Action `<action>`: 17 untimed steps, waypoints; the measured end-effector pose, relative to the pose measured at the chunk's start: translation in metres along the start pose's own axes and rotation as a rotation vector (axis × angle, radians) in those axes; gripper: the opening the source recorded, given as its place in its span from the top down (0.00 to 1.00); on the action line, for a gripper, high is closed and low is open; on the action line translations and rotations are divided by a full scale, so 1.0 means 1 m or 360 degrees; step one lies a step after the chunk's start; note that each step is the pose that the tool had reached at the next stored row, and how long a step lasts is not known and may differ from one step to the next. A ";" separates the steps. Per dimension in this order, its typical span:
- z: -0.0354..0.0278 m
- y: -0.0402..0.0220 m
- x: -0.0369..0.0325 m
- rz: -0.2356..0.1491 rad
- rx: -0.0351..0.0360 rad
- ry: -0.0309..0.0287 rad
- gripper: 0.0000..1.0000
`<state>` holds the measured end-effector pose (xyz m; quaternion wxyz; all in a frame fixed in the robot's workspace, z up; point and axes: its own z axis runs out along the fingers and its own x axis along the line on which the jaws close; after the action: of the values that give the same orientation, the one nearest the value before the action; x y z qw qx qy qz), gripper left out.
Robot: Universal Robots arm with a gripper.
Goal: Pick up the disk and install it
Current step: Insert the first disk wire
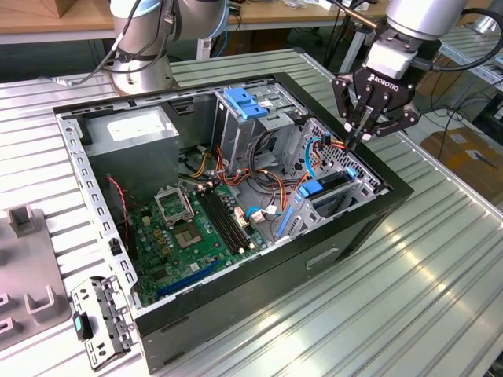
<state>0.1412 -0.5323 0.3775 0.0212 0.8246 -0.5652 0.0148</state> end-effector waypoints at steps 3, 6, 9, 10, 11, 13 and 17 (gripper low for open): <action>0.0000 0.0001 0.0000 0.0034 -0.0002 -0.00006 0.84; 0.0000 0.0001 -0.0001 0.0104 -0.0005 -0.00017 0.84; 0.0001 0.0001 0.0000 0.0198 -0.0010 -0.00035 0.84; 0.0001 0.0001 -0.0001 0.0218 -0.0011 -0.00039 0.84; 0.0002 0.0002 -0.0001 0.0236 -0.0011 -0.00042 0.84; 0.0003 0.0006 -0.0002 0.0240 -0.0012 -0.00045 0.84; 0.0002 0.0007 -0.0003 0.0240 -0.0012 -0.00043 0.84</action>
<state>0.1404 -0.5323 0.3773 0.0223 0.7796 -0.6257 0.0132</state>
